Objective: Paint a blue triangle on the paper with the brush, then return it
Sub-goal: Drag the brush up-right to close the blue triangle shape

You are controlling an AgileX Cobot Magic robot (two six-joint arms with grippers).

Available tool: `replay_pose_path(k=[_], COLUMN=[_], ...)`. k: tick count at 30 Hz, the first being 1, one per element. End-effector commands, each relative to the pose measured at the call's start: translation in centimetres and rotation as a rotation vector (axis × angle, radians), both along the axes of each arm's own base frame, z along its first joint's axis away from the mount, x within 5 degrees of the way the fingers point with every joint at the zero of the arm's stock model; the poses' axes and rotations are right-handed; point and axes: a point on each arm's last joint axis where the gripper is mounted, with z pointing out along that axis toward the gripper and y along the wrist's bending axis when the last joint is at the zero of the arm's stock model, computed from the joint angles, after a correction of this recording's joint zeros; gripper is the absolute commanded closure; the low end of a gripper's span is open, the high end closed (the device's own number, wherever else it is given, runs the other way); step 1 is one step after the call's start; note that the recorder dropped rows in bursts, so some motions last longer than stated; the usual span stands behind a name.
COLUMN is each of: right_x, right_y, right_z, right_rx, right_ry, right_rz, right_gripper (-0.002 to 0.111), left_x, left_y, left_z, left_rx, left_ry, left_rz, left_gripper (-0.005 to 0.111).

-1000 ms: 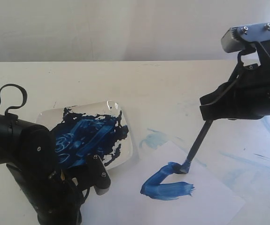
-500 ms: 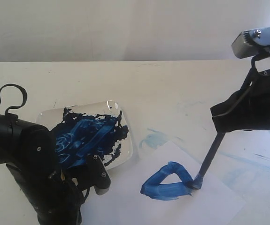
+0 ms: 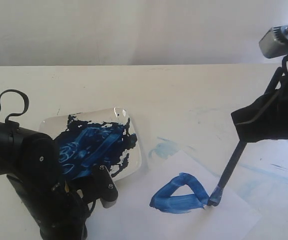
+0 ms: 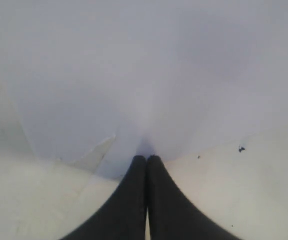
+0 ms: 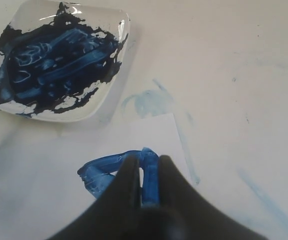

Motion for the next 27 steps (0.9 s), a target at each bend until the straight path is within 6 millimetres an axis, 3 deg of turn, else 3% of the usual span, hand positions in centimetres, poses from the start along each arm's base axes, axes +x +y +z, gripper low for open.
replay_pose_path(k=[1,24,27], right_x=[-0.20,-0.12,-0.15], right_y=[-0.22,-0.28,-0.28], right_z=[0.40,0.67,0.71], right_rx=[0.014,0.024,0.027], right_ry=[-0.032,-0.061,-0.061], right_rz=[-0.016,-0.028,-0.029], right_gripper=[0.108,0.108,0.108], left_x=[-0.39,-0.25,0.22], left_y=[0.23,0.14,-0.31], left_z=[-0.33,-0.33,0.43], left_rx=[0.021,0.012,0.008], left_ry=[0.034,0.019,0.010], left_rz=[-0.001,0.003,-0.016], left_gripper=[0.107,0.107,0.107])
